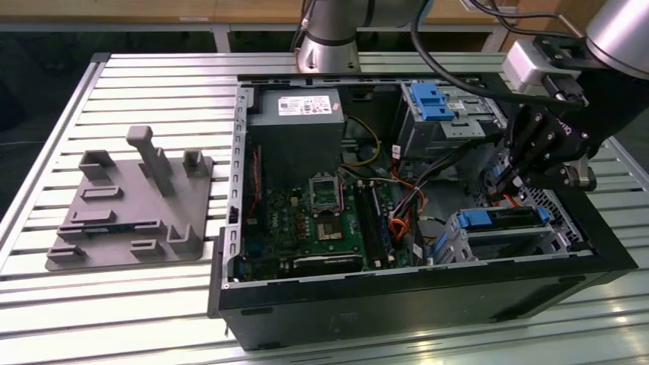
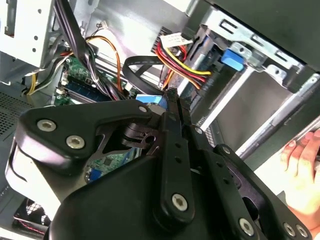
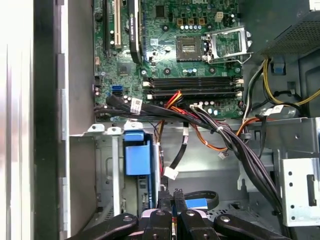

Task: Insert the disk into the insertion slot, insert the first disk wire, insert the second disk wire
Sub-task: 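Insert the second disk wire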

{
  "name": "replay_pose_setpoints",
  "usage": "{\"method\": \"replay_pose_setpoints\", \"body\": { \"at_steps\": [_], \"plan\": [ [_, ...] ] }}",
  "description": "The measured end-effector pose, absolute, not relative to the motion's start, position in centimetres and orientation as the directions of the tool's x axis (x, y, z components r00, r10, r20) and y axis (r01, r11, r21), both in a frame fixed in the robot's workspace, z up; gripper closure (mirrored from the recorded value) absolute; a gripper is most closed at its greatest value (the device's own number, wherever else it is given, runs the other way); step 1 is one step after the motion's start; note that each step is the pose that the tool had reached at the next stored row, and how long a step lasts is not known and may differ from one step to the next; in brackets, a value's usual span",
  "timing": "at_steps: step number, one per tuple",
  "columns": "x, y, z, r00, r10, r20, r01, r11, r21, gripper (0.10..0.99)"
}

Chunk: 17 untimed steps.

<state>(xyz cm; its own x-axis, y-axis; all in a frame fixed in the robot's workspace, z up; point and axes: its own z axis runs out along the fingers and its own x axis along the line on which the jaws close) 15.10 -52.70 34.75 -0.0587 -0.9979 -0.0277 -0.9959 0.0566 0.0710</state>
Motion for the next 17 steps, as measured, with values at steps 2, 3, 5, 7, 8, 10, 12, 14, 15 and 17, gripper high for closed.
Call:
{"method": "replay_pose_setpoints", "body": {
  "at_steps": [2,3,5,7,8,10,12,14,15,17],
  "plan": [
    [15.1,-53.2,34.8,-0.059,-0.998,-0.032,-0.996,0.056,0.071,0.945],
    [15.1,-53.4,34.8,-0.059,-0.998,-0.034,-0.996,0.056,0.071,0.945],
    [15.1,-53.7,34.8,-0.059,-0.998,-0.037,-0.996,0.056,0.072,0.945],
    [15.1,-53.7,34.8,-0.059,-0.998,-0.037,-0.996,0.056,0.072,0.945],
    [15.1,-53.8,34.7,-0.059,-0.998,-0.038,-0.996,0.056,0.072,0.945],
    [15.1,-53.9,34.7,-0.059,-0.998,-0.038,-0.996,0.056,0.072,0.945],
    [15.1,-53.9,34.7,-0.059,-0.998,-0.038,-0.996,0.056,0.072,0.945],
    [15.1,-53.9,34.7,-0.059,-0.998,-0.038,-0.996,0.056,0.072,0.945],
    [15.1,-53.9,34.7,-0.059,-0.998,-0.037,-0.996,0.056,0.072,0.945],
    [15.1,-54.0,34.7,-0.059,-0.998,-0.037,-0.996,0.056,0.072,0.945]
  ]
}}
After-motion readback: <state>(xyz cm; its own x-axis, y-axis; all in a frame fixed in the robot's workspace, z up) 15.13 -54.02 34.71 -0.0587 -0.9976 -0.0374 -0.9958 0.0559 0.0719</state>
